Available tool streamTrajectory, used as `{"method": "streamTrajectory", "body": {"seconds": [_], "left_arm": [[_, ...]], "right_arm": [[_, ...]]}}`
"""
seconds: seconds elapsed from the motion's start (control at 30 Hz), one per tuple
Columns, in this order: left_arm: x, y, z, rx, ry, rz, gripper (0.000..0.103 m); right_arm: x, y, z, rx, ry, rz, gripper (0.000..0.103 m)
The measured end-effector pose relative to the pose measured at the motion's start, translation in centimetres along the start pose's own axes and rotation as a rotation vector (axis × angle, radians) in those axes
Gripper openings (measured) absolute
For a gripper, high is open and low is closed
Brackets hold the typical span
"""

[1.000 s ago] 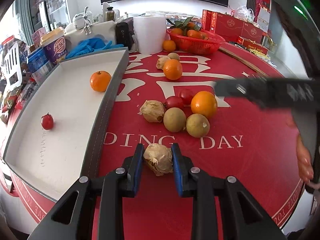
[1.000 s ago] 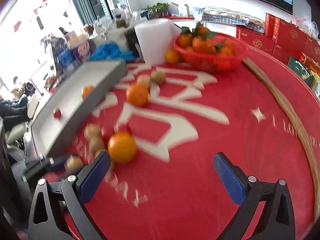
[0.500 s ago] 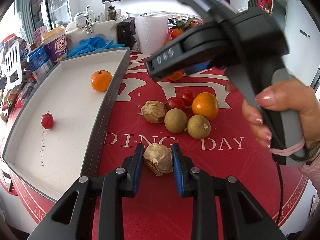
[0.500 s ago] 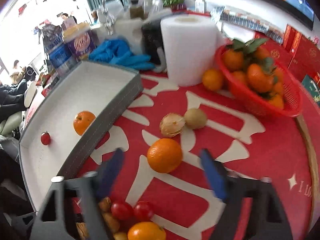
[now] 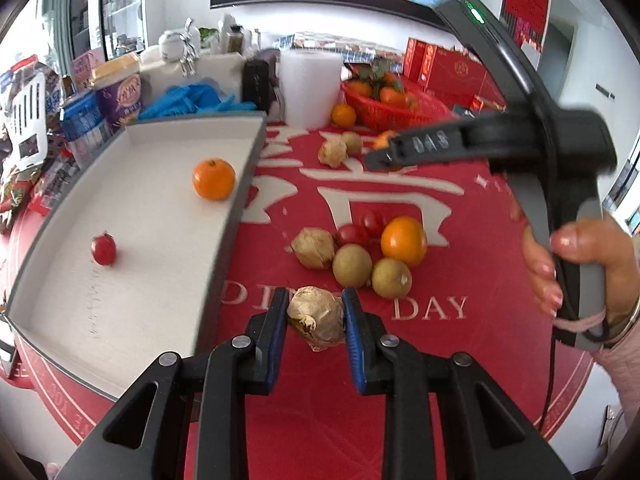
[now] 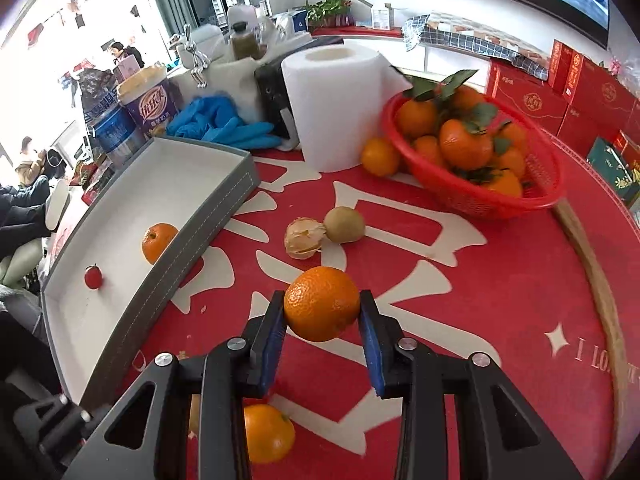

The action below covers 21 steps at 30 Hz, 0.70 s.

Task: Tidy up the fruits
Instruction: 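Place the dried fruit and orange into the white tray, opening both tools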

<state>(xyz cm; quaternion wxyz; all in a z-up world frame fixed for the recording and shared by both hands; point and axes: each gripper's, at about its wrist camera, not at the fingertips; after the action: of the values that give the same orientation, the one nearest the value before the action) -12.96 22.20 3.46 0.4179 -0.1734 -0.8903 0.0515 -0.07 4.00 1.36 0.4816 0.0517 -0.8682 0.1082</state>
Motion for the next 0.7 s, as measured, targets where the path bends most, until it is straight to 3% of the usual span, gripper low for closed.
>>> {"method": "streamTrajectory", "body": {"seconds": [0.3,0.7], "left_arm": [[3.0,3.5,-2.1,0.050,-0.088,-0.091,0.030],[4.1,11.5,-2.6,0.197,-0.116,-0.270,0.030]], "right_arm": [[1.6,0.8,-0.5,0.001,-0.011,-0.044,0.037],[2.9,8.3,-1.9,0.115,-0.025,-0.147,0.037]]}}
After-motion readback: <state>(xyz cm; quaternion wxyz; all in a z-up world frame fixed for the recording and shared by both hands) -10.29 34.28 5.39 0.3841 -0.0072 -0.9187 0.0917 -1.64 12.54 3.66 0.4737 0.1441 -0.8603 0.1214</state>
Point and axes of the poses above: each gripper's, at about its wrist camera, not at the fingertips, and x roughly against the way its jaws point, y to its left, z to its underside, and after that the axes turned 12 degrees about z, right-handed
